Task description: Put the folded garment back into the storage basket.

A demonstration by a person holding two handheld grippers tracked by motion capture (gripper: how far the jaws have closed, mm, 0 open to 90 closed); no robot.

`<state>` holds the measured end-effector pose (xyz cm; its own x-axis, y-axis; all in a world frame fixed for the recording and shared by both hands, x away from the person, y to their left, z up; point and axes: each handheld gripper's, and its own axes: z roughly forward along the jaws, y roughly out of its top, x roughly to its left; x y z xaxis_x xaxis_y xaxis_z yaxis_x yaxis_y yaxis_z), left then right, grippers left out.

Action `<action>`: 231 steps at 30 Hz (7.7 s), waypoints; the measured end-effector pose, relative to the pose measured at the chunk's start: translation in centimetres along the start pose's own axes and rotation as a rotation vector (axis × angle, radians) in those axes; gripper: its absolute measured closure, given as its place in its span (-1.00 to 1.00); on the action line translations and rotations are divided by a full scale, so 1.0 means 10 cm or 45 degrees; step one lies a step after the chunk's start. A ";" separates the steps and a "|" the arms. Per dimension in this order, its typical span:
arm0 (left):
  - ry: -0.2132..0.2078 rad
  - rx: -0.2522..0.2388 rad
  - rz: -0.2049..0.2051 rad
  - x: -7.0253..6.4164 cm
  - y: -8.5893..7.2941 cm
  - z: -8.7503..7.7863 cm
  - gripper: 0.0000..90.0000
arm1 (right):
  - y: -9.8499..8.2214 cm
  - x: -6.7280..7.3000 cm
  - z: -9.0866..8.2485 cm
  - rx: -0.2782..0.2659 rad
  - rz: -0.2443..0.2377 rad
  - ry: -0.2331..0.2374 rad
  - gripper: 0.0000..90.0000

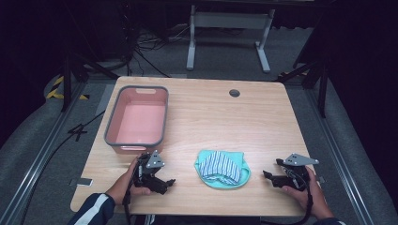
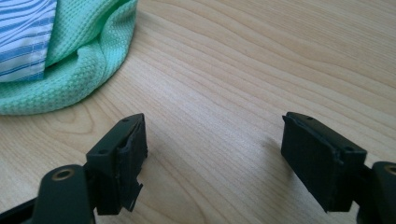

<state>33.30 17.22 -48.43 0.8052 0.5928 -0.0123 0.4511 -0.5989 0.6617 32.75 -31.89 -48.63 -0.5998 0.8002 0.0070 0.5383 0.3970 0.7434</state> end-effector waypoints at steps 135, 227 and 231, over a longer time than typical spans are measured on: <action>-0.012 -0.093 0.183 -0.04 1.35 -0.08 0.85 | 1.43 0.79 0.18 -0.123 -0.146 0.172 0.84; 0.467 -0.059 -0.094 1.34 0.54 -1.53 0.85 | 3.19 2.33 1.43 -0.185 -0.387 0.398 0.82; 0.454 -0.046 -0.124 1.39 0.49 -1.47 0.85 | 3.17 2.36 1.51 -0.160 -0.393 0.396 0.82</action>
<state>41.04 30.49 -34.31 0.5713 0.8005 0.1812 0.5002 -0.5146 0.6964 44.59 6.37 -34.95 -0.8804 0.4724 -0.0413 0.2420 0.5225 0.8176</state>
